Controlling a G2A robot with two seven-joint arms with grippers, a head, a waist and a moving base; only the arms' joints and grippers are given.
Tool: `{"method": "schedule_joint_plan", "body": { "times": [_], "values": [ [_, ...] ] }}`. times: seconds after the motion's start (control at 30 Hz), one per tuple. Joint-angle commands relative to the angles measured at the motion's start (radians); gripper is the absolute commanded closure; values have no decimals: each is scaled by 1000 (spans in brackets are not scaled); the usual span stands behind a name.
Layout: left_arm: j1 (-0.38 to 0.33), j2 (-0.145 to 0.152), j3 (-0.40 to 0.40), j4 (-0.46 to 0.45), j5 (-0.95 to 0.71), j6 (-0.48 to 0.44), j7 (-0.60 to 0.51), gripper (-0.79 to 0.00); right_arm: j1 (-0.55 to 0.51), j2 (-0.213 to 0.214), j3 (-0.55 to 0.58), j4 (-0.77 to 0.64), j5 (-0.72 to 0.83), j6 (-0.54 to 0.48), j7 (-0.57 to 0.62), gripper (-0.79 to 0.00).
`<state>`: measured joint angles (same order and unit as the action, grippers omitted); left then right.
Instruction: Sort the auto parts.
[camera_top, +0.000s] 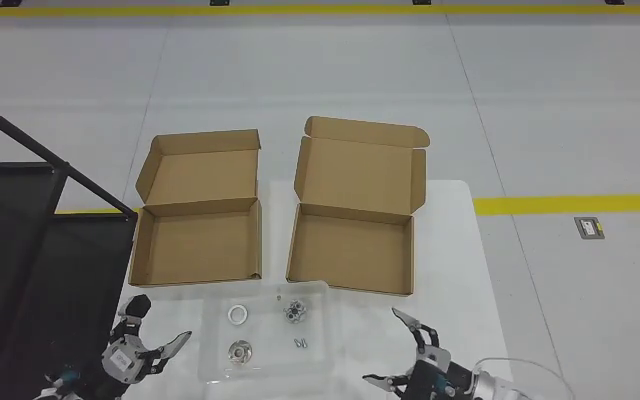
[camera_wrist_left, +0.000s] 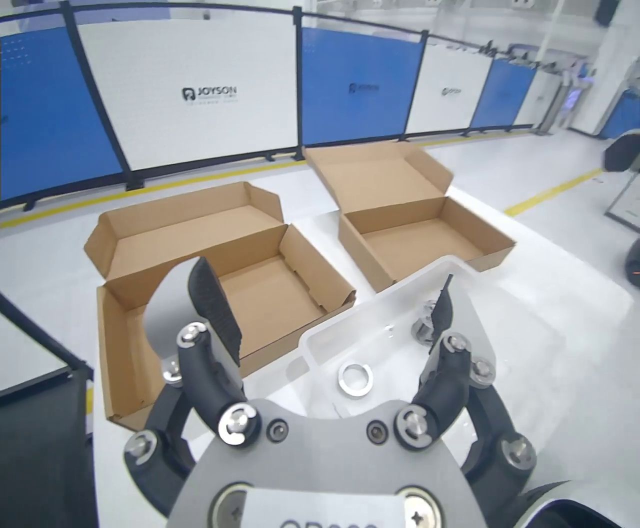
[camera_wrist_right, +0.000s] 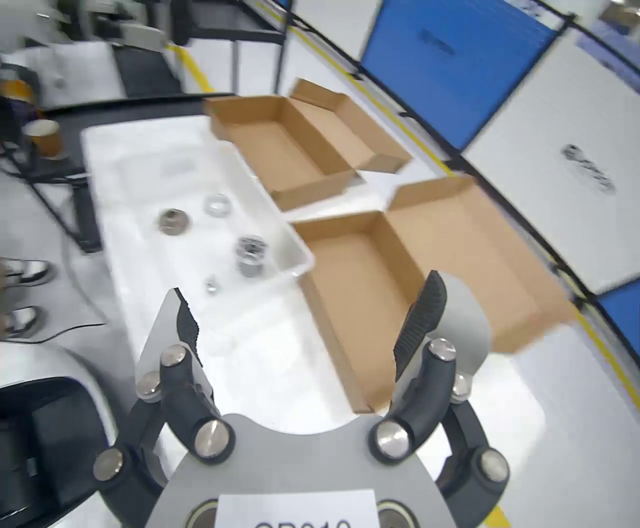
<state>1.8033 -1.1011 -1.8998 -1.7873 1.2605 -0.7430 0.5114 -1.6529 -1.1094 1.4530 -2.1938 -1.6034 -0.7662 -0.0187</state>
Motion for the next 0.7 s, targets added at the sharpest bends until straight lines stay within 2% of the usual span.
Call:
{"method": "schedule_joint_plan", "body": {
  "times": [0.0, 0.37, 0.43, 0.5, 0.57, 0.67],
  "values": [
    [0, 0, 3, -1, 1, 29, -4, -785, -7, 0, 3, 1, -4, 25, -8, -785],
    [0, 0, 3, -1, 1, 29, -4, -785, -8, -1, 7, 9, 21, 41, -35, -785],
    [0, -1, 12, -8, 4, 35, -26, -785, 9, 3, -9, 5, -33, 11, -42, -785],
    [5, 1, 8, -15, 19, 21, -32, -785, 68, 4, -62, 4, -97, -45, 9, -785],
    [16, 2, 4, -20, 40, 5, -20, -785, 154, -1, -143, 17, -135, -78, 112, -785],
    [29, 4, -7, -16, 62, -11, 9, -785, 307, -22, -296, 68, -139, -112, 331, -785]
  ]
}}
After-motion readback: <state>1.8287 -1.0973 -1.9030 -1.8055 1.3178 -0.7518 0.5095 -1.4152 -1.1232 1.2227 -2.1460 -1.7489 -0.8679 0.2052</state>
